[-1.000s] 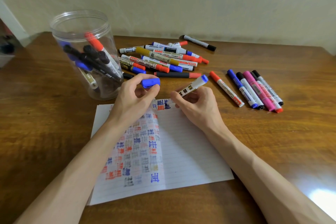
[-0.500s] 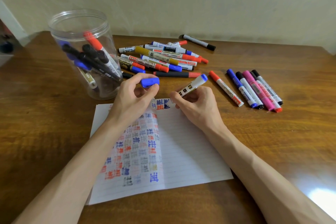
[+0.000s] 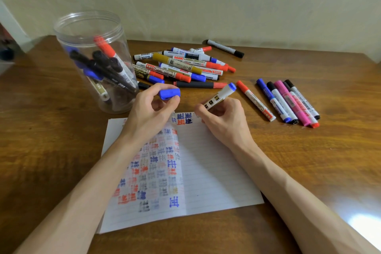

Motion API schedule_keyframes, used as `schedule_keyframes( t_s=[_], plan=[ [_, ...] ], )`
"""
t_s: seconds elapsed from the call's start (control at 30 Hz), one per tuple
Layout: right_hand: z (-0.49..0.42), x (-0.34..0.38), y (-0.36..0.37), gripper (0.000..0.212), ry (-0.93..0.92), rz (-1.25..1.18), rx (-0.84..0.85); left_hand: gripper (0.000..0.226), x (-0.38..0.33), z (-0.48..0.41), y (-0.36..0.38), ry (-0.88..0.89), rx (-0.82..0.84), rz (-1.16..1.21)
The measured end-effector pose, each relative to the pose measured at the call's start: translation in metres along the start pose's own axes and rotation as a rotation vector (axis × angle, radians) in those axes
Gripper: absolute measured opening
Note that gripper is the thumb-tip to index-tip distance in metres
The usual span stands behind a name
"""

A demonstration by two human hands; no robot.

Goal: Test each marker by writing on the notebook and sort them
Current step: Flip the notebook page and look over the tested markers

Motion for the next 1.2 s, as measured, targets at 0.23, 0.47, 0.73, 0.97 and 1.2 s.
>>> schedule_keyframes(
  t_s=[0.23, 0.47, 0.73, 0.97, 1.2],
  plan=[
    [0.000, 0.001, -0.002, 0.012, -0.004, -0.038, -0.006, 0.026, 0.002, -0.001, 0.000, -0.009, 0.009, -0.005],
    [0.001, 0.002, -0.001, 0.017, -0.023, 0.032, 0.001, 0.026, 0.001, 0.000, -0.001, 0.001, 0.016, 0.004],
    [0.002, 0.007, -0.010, 0.006, 0.086, -0.327, -0.029, 0.021, -0.005, 0.001, -0.003, 0.071, 0.100, 0.035],
    [-0.001, 0.005, -0.019, 0.015, 0.181, -0.499, -0.011, 0.028, -0.006, 0.001, -0.003, 0.087, 0.160, 0.022],
    [0.002, 0.007, -0.020, 0.014, 0.131, -0.546, 0.029, 0.030, -0.008, 0.003, 0.000, 0.111, 0.198, -0.005]
  ],
)
Point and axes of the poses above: each hand's wrist, its own z-axis away from the middle knuckle, its own y-axis out of the palm, x = y × z, the point moved 1 cm from there along -z, towards the middle knuckle, and after that the axes turned 4 degrees about y, right-handed, at the moved point
